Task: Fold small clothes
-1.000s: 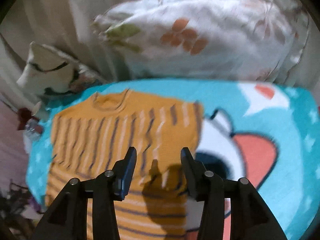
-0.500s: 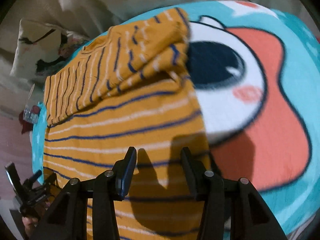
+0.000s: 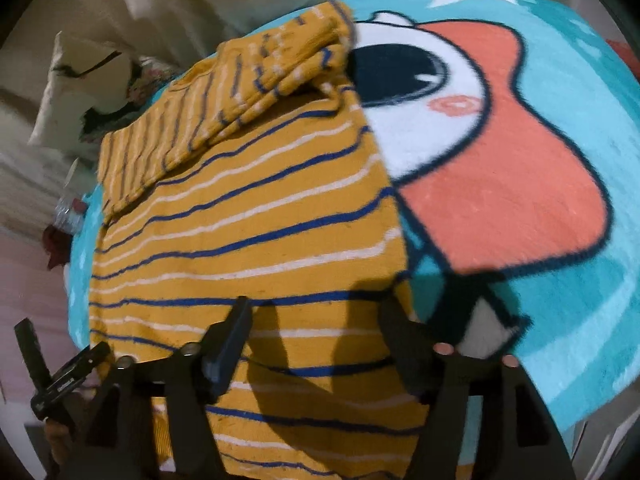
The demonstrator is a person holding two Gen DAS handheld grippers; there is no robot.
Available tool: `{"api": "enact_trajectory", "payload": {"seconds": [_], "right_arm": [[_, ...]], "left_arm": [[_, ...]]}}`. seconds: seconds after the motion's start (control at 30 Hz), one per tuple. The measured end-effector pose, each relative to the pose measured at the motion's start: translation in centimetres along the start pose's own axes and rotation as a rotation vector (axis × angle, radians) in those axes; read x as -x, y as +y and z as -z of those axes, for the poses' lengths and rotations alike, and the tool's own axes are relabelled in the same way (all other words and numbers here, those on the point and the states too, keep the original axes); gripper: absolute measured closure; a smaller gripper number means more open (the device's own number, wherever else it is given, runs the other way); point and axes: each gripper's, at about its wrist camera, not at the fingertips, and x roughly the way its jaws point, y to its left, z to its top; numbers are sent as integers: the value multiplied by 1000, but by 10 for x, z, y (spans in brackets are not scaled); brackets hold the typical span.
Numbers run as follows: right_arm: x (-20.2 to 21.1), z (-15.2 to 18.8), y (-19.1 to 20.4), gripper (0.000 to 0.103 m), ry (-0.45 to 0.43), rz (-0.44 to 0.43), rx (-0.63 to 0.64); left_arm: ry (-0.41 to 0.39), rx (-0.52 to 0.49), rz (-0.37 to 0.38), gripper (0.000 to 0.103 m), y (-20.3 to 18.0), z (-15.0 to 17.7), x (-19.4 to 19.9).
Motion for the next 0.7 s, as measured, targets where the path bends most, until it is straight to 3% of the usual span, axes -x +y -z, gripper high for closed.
{"api": "enact_trajectory", "payload": {"seconds": [0.23,0.3,0.37,0.47,0.7], "right_arm": [[1,-3,-7,25,40,-107,101],[1,-5,-13,25,55,-155,96],[1,-8,-17,25,74,-189,89],[10,-5,-26,25,104,-256,82],[30,45,-50,25,214,-363,121]], "left_arm": [[16,129,84,2,-33,50,5],[32,153,110,32,-42,56,1],[44,213,188,72,-44,62,0],[28,236,161,91,-40,66,11],[14,296,99,92,-23,77,32]]}}
